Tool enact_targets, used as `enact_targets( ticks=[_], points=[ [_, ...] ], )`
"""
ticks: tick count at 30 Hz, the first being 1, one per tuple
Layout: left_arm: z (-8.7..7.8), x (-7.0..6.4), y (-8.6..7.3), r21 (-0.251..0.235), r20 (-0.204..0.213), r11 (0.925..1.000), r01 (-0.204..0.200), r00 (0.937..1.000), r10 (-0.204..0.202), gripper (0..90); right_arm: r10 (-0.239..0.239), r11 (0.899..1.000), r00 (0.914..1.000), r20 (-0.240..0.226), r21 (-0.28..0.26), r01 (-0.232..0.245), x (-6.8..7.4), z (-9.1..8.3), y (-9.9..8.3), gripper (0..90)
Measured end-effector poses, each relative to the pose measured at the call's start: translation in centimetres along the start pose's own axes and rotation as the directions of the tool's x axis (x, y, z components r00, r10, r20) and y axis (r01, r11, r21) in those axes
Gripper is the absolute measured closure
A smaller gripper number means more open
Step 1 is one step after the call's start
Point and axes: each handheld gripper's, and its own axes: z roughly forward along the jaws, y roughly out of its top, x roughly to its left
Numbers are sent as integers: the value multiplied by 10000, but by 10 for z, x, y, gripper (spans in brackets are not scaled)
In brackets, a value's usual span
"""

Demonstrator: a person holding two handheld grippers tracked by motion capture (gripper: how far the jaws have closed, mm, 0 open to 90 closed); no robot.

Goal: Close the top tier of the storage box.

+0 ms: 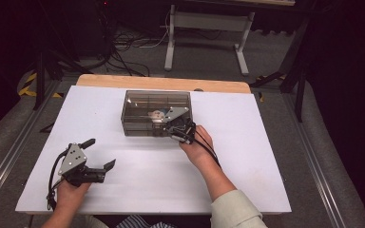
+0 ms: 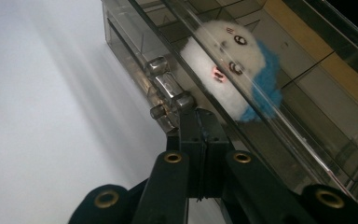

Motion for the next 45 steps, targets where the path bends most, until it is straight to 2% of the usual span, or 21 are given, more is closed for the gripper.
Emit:
enact_targets(
  ticks=[11, 13, 18, 20, 21, 23, 29, 32, 33, 34, 36, 42, 45],
  points=[
    [0, 0, 0, 1, -4, 10000, -35, 10000, 35, 15, 176, 9998, 9992, 364, -133, -172, -2, 6, 2, 900],
    [0, 0, 0, -19, 2, 10000, 54, 10000, -54, 15, 206, 9997, 9988, 452, -158, -199, -2, 7, 2, 900],
    [0, 0, 0, -5, -11, 10000, -34, 10000, 34, 15, 291, 9993, 9984, 481, -245, -279, -2, 7, 3, 900],
    [0, 0, 0, -22, -7, 10000, 55, 10000, -55, 15, 327, 9992, 9983, 481, -261, -315, -2, 7, 4, 900],
    [0, 1, 0, -6, -28, 10000, -49, 10000, 49, 15, 331, 9991, 9983, 483, -267, -318, -2, 7, 4, 900],
    [0, 0, 0, -39, -16, 10000, 72, 10000, -72, 15, 284, 9993, 9981, 543, -257, -270, -1, 7, 4, 900],
    [0, 1, 0, -31, -7, 10000, -13, 10000, 13, 15, 309, 9990, 9983, 502, -334, -292, -1, -2, 4, 834],
    [0, 1, 0, -38, -8, 10000, 4, 10000, -4, 15, 325, 9979, 9986, 428, -565, -301, -2, -11, 4, 754],
    [0, 1, 0, -27, -9, 10000, -6, 10000, 5, 15, 331, 9969, 9992, 239, -723, -313, -3, -16, 4, 676],
    [0, 1, 0, -20, -7, 10000, -13, 10000, 13, 15, 331, 9969, 9992, 239, -723, -313, -3, -16, 4, 676],
    [0, 1, 0, 9, -9, 10000, -33, 10000, 33, 15, 368, 9954, 9993, -11, -885, -367, -4, -22, 4, 601],
    [0, 1, 0, 2, -24, 10000, -18, 10000, 18, 15, 452, 9897, 9986, -259, -1349, -483, -6, -36, 0, 264],
    [0, 1, 0, 12, -28, 10000, -31, 10000, 31, 15, 649, 9858, 9961, -592, -1510, -732, -9, -41, -2, 128]
  ],
)
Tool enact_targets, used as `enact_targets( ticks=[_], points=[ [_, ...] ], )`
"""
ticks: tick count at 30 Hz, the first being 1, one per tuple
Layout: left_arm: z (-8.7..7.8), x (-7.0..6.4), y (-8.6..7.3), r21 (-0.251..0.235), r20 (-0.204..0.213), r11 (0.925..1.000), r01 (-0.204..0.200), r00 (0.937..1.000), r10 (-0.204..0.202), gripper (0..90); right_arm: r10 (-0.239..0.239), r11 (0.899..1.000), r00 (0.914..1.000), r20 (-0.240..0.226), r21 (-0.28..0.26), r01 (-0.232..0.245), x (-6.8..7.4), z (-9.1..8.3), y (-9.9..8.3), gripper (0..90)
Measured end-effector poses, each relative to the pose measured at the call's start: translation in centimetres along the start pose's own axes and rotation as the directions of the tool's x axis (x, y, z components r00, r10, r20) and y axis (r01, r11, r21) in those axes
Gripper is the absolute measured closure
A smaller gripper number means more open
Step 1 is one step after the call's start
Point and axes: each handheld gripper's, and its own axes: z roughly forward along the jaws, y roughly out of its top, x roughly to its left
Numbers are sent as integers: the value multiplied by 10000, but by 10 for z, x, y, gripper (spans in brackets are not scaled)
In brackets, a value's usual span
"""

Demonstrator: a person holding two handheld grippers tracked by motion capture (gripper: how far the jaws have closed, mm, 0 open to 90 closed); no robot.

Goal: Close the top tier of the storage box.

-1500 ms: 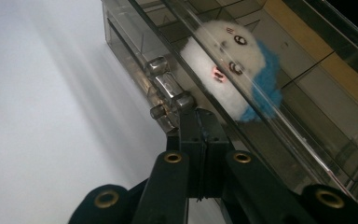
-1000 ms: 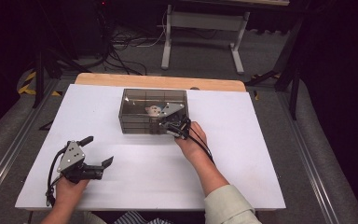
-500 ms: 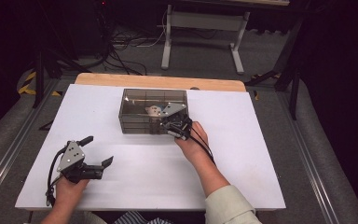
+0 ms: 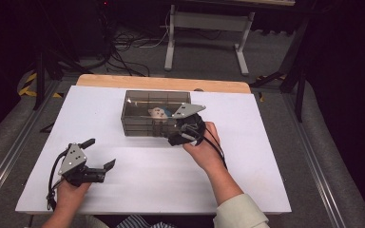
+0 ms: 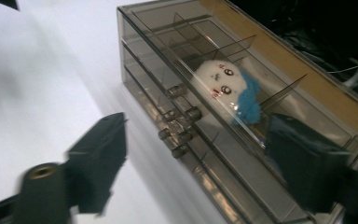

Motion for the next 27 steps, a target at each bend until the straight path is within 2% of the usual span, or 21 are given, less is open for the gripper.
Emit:
enact_targets(
  ticks=[3, 6, 10, 15, 21, 27],
  points=[
    [0, 0, 0, -15, -2, 10000, 18, 10000, -18, 15, 74, 9998, 9999, -153, -189, -76, -2, -4, -2, 39],
    [0, 0, 0, -11, -5, 10000, 13, 10000, -13, 15, 51, 9991, 9994, -351, -407, -66, -2, -8, -4, 1],
    [0, 0, 0, -12, -6, 10000, 15, 10000, -15, 15, 86, 9983, 9993, -352, -574, -107, -2, -15, -7, 0],
    [0, 0, 0, -20, 1, 10000, 22, 10000, -22, 15, 178, 9912, 9992, -347, -1302, -221, -3, -27, -15, 0],
    [0, 0, 0, 6, -8, 10000, 0, 10000, 0, 15, 310, 9901, 9995, -110, -1369, -323, -8, -41, -28, 0],
    [0, 0, 0, 12, -23, 10000, -6, 10000, 6, 15, 450, 9850, 9988, 179, -1675, -414, -12, -55, -50, 0]
  ],
)
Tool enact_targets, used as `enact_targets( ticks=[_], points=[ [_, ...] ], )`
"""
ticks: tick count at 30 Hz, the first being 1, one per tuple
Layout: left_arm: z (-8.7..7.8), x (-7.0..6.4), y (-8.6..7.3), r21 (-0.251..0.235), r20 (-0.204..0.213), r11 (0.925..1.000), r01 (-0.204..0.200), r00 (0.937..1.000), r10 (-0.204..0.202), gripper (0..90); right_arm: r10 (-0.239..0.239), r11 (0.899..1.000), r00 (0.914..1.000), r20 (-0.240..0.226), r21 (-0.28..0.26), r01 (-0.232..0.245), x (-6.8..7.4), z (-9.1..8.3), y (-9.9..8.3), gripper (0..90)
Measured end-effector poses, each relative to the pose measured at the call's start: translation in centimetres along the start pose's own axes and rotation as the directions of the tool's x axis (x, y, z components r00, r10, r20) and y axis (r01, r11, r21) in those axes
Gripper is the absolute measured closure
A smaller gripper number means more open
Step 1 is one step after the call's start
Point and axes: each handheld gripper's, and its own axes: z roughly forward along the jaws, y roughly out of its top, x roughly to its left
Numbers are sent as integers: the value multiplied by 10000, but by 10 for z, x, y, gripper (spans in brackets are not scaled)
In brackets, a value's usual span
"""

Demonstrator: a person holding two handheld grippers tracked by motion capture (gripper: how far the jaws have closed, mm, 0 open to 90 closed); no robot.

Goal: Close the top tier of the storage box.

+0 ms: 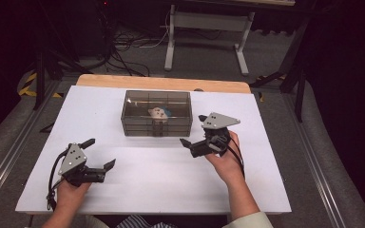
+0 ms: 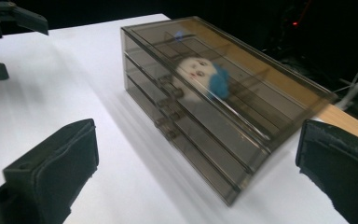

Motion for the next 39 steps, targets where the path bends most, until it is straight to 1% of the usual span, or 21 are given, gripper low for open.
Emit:
enact_targets(
  ticks=[2, 4, 5, 6, 9, 10, 12, 13, 14, 17, 20, 21, 23, 24, 26, 27, 32, 33, 35, 37, 39],
  points=[
    [0, 0, 0, 3, 3, 10000, 1, 10000, -1, 15, 179, 9995, 9998, 48, -245, -178, -2, -5, -8, 0],
    [0, 0, 0, -10, 7, 10000, 2, 10000, -2, 14, 192, 9996, 9998, 43, -221, -191, -4, -9, -12, 0],
    [0, 0, 0, -40, 17, 9999, 102, 9999, -102, 15, 139, 9997, 9998, 133, -189, -136, -5, -12, -14, 0],
    [0, 0, 0, -33, 6, 10000, 11, 10000, -11, 15, 99, 9996, 9998, 197, -252, -94, -5, -14, -16, 0],
    [0, 0, 0, -38, 10, 10000, 21, 10000, -21, 14, 265, 9983, 9994, 201, -520, -255, -7, -22, -22, 0],
    [0, 0, 0, -54, 30, 9999, 112, 9999, -112, 15, 266, 9986, 9993, 277, -470, -252, -7, -24, -24, 0],
    [0, 0, 0, -53, 38, 9999, 117, 9999, -117, 15, 295, 9989, 9988, 400, -376, -280, -7, -28, -29, 0],
    [0, 0, 0, -62, 43, 9999, 129, 9999, -129, 15, 317, 9987, 9987, 395, -420, -301, -8, -30, -32, 0],
    [0, 0, 0, -63, 45, 9999, 131, 9999, -131, 14, 382, 9982, 9983, 444, -473, -361, -8, -32, -35, 0],
    [0, -1, 0, -46, 56, 9999, 112, 9999, -112, 14, 606, 9966, 9974, 389, -575, -583, -11, -37, -43, 0],
    [0, 0, 0, -50, 57, 9999, 121, 9999, -121, 14, 673, 9960, 9967, 457, -622, -644, -12, -42, -52, 0],
    [0, 0, 0, -41, 45, 10000, 28, 10000, -28, 14, 760, 9952, 9962, 436, -657, -731, -13, -44, -56, 0],
    [0, 0, 0, -52, 43, 10000, 39, 10000, -39, 14, 881, 9932, 9952, 433, -796, -844, -15, -48, -64, 0],
    [0, 0, 0, -47, 57, 9999, 112, 9999, -111, 14, 931, 9922, 9946, 464, -870, -888, -16, -50, -68, 0],
    [0, 0, 0, -28, 45, 10000, 42, 10000, -42, 14, 1040, 9908, 9933, 505, -921, -991, -17, -54, -75, 0],
    [0, 0, 0, -33, 53, 9999, 106, 9999, -106, 14, 1046, 9904, 9932, 519, -967, -992, -18, -56, -79, 0],
    [0, -1, 0, -30, 39, 9999, 104, 9999, -104, 14, 929, 9920, 9938, 618, -917, -870, -20, -62, -92, 0],
    [0, 0, 0, -26, 27, 10000, 51, 10000, -51, 14, 905, 9926, 9938, 648, -871, -847, -20, -63, -95, 0],
    [0, 0, 0, -21, 27, 10000, 26, 10000, -26, 14, 943, 9923, 9939, 568, -856, -892, -21, -64, -101, 0],
    [0, 0, 0, -19, 30, 10000, 25, 10000, -24, 14, 962, 9925, 9935, 600, -810, -912, -22, -64, -107, 0],
    [0, -1, 0, -20, 43, 9999, 113, 9999, -113, 14, 1012, 9928, 9929, 621, -700, -968, -22, -64, -112, 0]
  ],
)
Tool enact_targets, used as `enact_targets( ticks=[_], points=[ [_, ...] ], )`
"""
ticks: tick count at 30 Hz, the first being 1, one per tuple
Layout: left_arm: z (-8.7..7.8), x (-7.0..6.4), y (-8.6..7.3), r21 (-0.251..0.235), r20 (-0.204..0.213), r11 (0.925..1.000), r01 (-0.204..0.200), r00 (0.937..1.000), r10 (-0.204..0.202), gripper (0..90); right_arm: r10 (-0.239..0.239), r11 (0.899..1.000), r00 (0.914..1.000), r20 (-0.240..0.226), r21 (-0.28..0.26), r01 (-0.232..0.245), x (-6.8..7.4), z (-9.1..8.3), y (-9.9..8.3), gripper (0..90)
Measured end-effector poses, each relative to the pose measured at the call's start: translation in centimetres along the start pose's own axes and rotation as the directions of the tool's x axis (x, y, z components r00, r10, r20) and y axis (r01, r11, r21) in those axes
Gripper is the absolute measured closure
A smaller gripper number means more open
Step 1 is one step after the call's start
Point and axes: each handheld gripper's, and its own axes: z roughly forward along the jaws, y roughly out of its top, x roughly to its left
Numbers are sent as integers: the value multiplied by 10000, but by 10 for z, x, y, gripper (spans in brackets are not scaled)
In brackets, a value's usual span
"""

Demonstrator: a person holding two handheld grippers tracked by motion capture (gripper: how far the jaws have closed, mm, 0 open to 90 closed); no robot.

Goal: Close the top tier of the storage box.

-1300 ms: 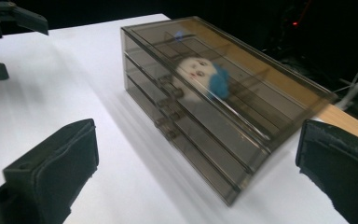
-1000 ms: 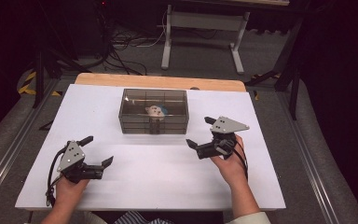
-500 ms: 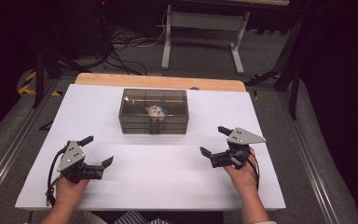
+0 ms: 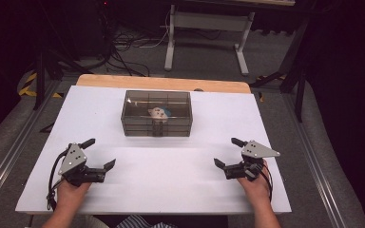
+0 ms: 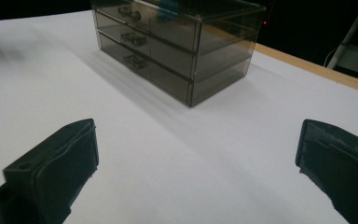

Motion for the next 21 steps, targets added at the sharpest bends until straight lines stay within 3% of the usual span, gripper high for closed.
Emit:
enact_targets(
  ticks=[7, 12, 21],
  points=[
    [0, 1, 0, -28, -9, 10000, -56, 10000, 56, 14, 114, 9999, 9998, -188, -32, -115, 0, -1, -15, 0],
    [0, 1, 0, -28, -4, 10000, -49, 10000, 49, 14, 260, 9994, 9994, -238, 234, -254, -3, 4, -22, 0],
    [0, 0, 0, -62, 4, 10000, 61, 10000, -61, 14, 212, 9998, 9995, -255, 12, -212, 0, 4, -22, 0]
  ],
)
